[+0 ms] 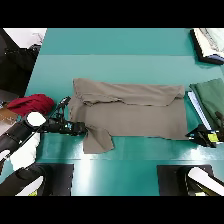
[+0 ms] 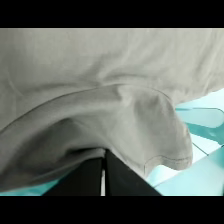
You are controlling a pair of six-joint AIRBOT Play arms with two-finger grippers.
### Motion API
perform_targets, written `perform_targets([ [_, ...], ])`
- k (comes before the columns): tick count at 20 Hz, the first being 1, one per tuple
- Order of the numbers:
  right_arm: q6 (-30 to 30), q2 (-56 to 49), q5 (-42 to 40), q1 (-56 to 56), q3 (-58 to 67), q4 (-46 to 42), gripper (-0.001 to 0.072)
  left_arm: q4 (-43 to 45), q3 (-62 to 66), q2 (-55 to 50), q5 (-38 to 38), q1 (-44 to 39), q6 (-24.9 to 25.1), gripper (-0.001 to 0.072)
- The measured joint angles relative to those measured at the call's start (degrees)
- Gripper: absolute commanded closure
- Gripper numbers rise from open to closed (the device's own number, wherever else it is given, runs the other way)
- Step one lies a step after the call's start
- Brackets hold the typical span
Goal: Fold the shirts.
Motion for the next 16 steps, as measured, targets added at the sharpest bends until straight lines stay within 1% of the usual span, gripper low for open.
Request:
perform_targets([
  [1, -0.13, -0.61, -0.46, 1.03, -0.31, 1.01, 0.0407, -0.02, 0.02, 0.00, 0.04, 0.00, 0.07, 0.0682],
  [2, -0.17, -1.16, -1.18, 2.16, -0.57, 1.79, 0.0448, -0.02, 0.02, 0.00, 0.04, 0.00, 0.07, 0.0682],
  [3, -0.26, -1.53, -2.01, 3.34, -0.68, 2.16, 0.0597, -0.02, 0.02, 0.00, 0.04, 0.00, 0.09, 0.0682],
  [4, -0.37, -1.68, -3.26, 4.37, -0.87, 2.32, 0.0693, 0.00, 0.02, 0.00, -0.02, 0.00, 0.13, 0.0682],
  [6, -0.61, -0.85, -4.76, 6.03, -1.03, 2.27, 0.0696, 0.66, 0.15, 0.02, -1.46, 0.00, 0.57, 0.0684],
  [8, -0.83, 1.33, -5.73, 6.75, -0.61, 0.83, 0.0696, 3.56, 0.61, 0.70, -5.18, 0.00, 0.48, 0.0683],
  [9, -0.85, 2.97, -4.94, 7.02, -0.04, -0.11, 0.0697, 5.66, 0.92, 1.70, -7.23, 0.00, -0.22, 0.0684],
  [12, -0.90, 8.55, -0.68, 7.43, 1.62, -4.59, 0.0696, 11.47, 1.40, 6.88, -12.98, 0.00, -3.58, 0.0683],
  [16, -0.92, 16.65, 6.62, 7.61, 2.58, -10.71, 0.0697, 14.73, 1.64, 15.80, -22.97, -0.02, -7.93, 0.0683],
])
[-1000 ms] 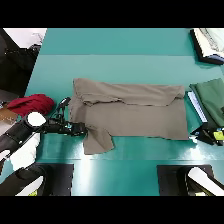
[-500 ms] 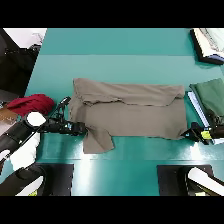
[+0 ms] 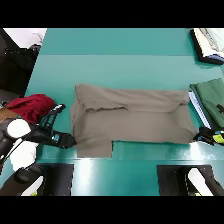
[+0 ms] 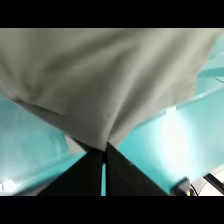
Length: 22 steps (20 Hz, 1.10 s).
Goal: Fold the shirts.
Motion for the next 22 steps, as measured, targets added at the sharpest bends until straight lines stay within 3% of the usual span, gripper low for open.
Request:
perform_targets([
  [3, 0.00, 5.18, 3.28, 0.07, 0.48, -1.57, 0.0697, -1.31, 1.03, 4.74, -5.77, -0.02, -2.51, 0.0683],
  [6, 0.02, 6.08, 3.52, 0.31, 2.80, 1.53, 0.0697, -1.66, 4.83, 4.87, -5.11, -0.02, -2.62, 0.0682],
  [14, 1.49, -9.05, -2.73, 8.55, 18.49, 8.55, 0.0696, -0.09, 19.19, -15.04, 10.71, 0.68, 5.92, 0.0682],
  [22, 3.63, -27.82, -5.90, 13.62, 33.77, 9.68, 0.0696, 0.02, 25.75, -29.11, 26.12, 6.03, 7.67, 0.0682],
])
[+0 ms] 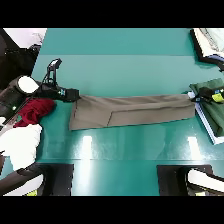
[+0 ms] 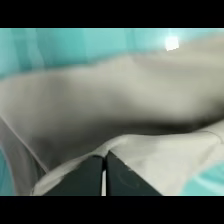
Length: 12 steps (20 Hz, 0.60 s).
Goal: Fold the shirts.
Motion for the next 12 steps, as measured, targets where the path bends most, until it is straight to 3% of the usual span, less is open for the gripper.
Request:
perform_targets([
  [3, 0.59, -5.33, -0.74, 0.87, 3.89, 1.25, 0.0671, -0.31, 0.44, -2.12, 5.01, 0.55, 0.15, 0.0679],
  [4, 0.85, -6.86, -1.40, 0.98, 4.94, 2.36, 0.0458, -0.46, 0.55, -2.69, 6.69, 0.63, 0.15, 0.0540],
  [5, 0.96, -8.09, -2.45, 1.01, 5.79, 3.76, 0.0190, -0.59, 0.66, -3.02, 8.39, 0.70, 0.13, 0.0260],
  [6, 1.11, -9.29, -3.93, 1.03, 6.60, 5.60, 0.0085, -0.92, 0.79, -3.30, 10.19, 0.81, -0.07, 0.0113],
  [11, 0.33, -11.78, -7.61, 0.15, 8.94, 11.34, 0.0086, -1.73, 3.13, -3.87, 12.26, 0.81, -2.10, 0.0101],
  [12, -0.33, -11.74, -6.97, -0.44, 8.72, 11.28, 0.0085, -1.84, 3.87, -3.87, 11.04, 0.81, -2.23, 0.0155],
])
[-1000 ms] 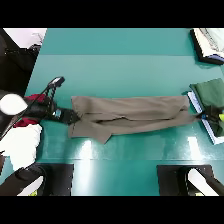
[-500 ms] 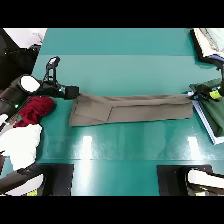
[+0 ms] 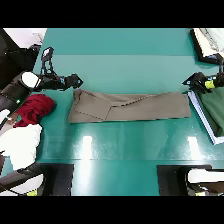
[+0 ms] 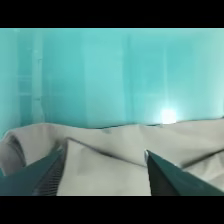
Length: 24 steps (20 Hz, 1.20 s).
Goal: Fold the shirts.
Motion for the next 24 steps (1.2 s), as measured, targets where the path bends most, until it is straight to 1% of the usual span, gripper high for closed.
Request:
perform_targets([
  [1, -0.68, 0.15, 1.25, -0.74, -0.52, -0.59, 0.0081, -0.11, 0.55, -0.02, -1.55, 0.00, -0.17, 0.0420],
  [2, -1.46, 0.33, 2.86, -1.73, -1.25, -1.25, 0.0074, -0.17, 0.98, -0.02, -3.23, 0.00, -0.20, 0.0605],
  [3, -2.21, 0.44, 3.98, -2.80, -2.05, -1.64, -0.0008, -0.26, 1.29, -0.02, -4.85, -0.02, -0.20, 0.0650],
  [7, -5.68, 0.55, 6.64, -6.45, -6.49, -2.40, -0.0006, -0.39, 1.86, -0.02, -9.31, -0.13, 0.37, 0.0651],
  [12, -9.38, -0.52, 4.20, -7.63, -10.40, -2.69, -0.0002, -0.59, 2.03, -0.02, -11.06, -0.13, 0.90, 0.0651],
  [15, -10.43, -2.73, 3.50, -7.06, -11.10, -2.69, 0.0002, -0.66, 2.03, -0.02, -11.47, -0.13, 0.98, 0.0650],
  [16, -10.62, -3.39, 3.52, -6.86, -11.17, -2.23, 0.0026, -0.68, 2.03, -0.07, -11.47, -0.13, 1.05, 0.0651],
  [17, -10.78, -4.00, 3.52, -6.56, -11.17, -1.75, 0.0056, -0.70, 2.03, -0.09, -11.61, -0.13, 1.09, 0.0651],
  [18, -10.88, -4.63, 3.30, -6.23, -11.19, -1.55, 0.0158, -0.70, 2.03, -0.11, -11.63, -0.13, 1.09, 0.0652],
  [20, -11.06, -5.73, 1.97, -5.51, -11.34, -1.88, 0.0466, -0.76, 2.03, -0.13, -11.89, -0.15, 1.09, 0.0682],
  [22, -11.85, -6.49, 1.09, -4.63, -11.41, -1.75, 0.0695, -0.76, 2.03, -0.15, -12.92, -0.48, 1.07, 0.0682],
  [24, -13.49, -6.73, 0.85, -4.02, -11.15, -1.40, 0.0696, -0.90, 2.03, -0.48, -14.16, -1.55, 1.07, 0.0682],
])
